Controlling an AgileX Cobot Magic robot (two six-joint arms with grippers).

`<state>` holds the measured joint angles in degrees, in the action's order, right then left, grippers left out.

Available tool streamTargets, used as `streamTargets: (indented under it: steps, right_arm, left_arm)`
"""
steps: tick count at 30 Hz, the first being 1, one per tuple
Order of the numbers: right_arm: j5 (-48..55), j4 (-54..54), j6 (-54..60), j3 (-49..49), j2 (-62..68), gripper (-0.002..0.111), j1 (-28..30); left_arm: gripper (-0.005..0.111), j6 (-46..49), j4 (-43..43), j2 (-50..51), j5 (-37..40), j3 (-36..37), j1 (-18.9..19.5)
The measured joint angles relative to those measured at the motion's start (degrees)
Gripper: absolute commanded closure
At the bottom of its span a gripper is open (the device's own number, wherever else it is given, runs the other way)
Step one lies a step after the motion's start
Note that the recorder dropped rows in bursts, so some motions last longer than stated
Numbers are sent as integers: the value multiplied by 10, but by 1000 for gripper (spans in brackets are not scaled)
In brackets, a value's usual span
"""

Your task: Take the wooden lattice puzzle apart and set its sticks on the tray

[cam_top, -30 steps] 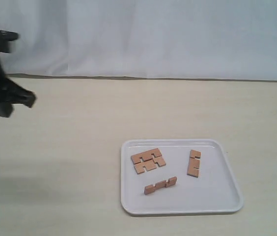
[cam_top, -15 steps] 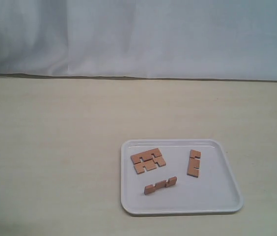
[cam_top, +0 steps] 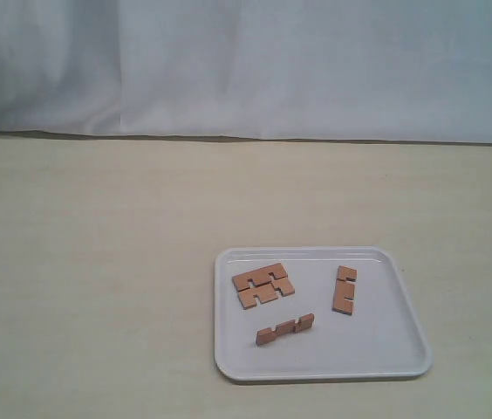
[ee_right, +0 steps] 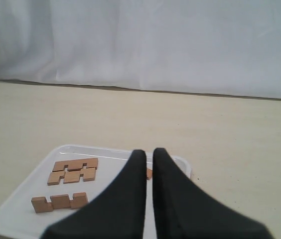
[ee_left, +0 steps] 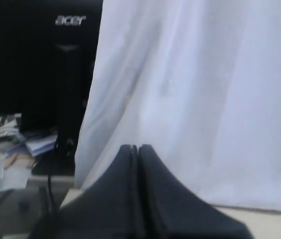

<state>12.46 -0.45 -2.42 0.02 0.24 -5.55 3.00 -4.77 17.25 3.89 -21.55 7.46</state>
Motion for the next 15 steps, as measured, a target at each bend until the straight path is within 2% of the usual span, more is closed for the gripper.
streamTargets:
  steps: [9,15]
  right_arm:
    - [0,0,0,0,0,104,0]
    - [0,0,0,0,0,104,0]
  left_arm:
    - [107,0,0,-152,7,8,-56]
    - [107,0,-8,-170,16,8,-68]
